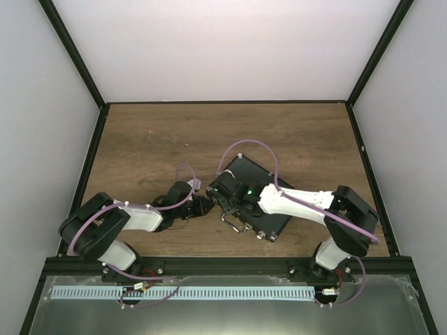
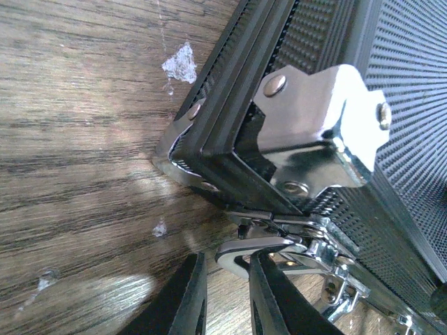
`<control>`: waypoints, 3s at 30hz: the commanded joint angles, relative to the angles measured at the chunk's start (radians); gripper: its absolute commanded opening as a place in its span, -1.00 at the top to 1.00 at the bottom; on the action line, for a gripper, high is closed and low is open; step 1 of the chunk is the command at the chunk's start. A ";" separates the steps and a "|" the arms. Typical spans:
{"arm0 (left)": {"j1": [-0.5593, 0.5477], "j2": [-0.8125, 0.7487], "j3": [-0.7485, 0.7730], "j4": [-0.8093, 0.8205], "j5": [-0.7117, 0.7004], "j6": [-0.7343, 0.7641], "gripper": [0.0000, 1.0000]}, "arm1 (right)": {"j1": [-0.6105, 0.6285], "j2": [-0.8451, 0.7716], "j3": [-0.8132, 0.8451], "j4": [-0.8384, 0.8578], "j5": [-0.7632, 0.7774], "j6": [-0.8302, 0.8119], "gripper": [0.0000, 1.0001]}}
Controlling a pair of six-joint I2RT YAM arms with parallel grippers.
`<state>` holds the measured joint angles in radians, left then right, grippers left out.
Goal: Pack up texas hold em set
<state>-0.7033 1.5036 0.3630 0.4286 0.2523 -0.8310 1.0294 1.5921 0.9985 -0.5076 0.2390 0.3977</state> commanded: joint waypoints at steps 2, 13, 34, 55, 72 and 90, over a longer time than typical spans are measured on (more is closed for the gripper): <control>-0.006 0.042 0.013 0.025 -0.028 -0.001 0.63 | 0.027 0.109 -0.064 -0.010 -0.168 0.047 -0.02; -0.005 0.087 0.010 0.078 -0.065 -0.016 0.77 | 0.032 0.121 -0.067 0.018 -0.196 0.083 -0.02; -0.001 -0.271 -0.004 -0.237 -0.276 0.011 0.37 | 0.032 0.013 0.046 -0.042 -0.185 0.091 -0.12; -0.090 -0.265 0.043 -0.105 -0.024 -0.189 -0.34 | -0.295 -0.384 -0.219 0.061 -0.340 0.133 -0.92; -0.077 -0.030 0.134 -0.021 -0.060 -0.170 -0.22 | -0.295 -0.399 -0.239 0.050 -0.371 0.128 -0.93; 0.151 0.439 0.641 -0.108 0.044 0.101 -0.09 | -0.295 -0.349 -0.163 -0.066 -0.318 0.146 -0.88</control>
<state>-0.6067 1.8786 0.9180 0.3454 0.3035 -0.8242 0.7364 1.2285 0.7856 -0.5327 -0.1036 0.5343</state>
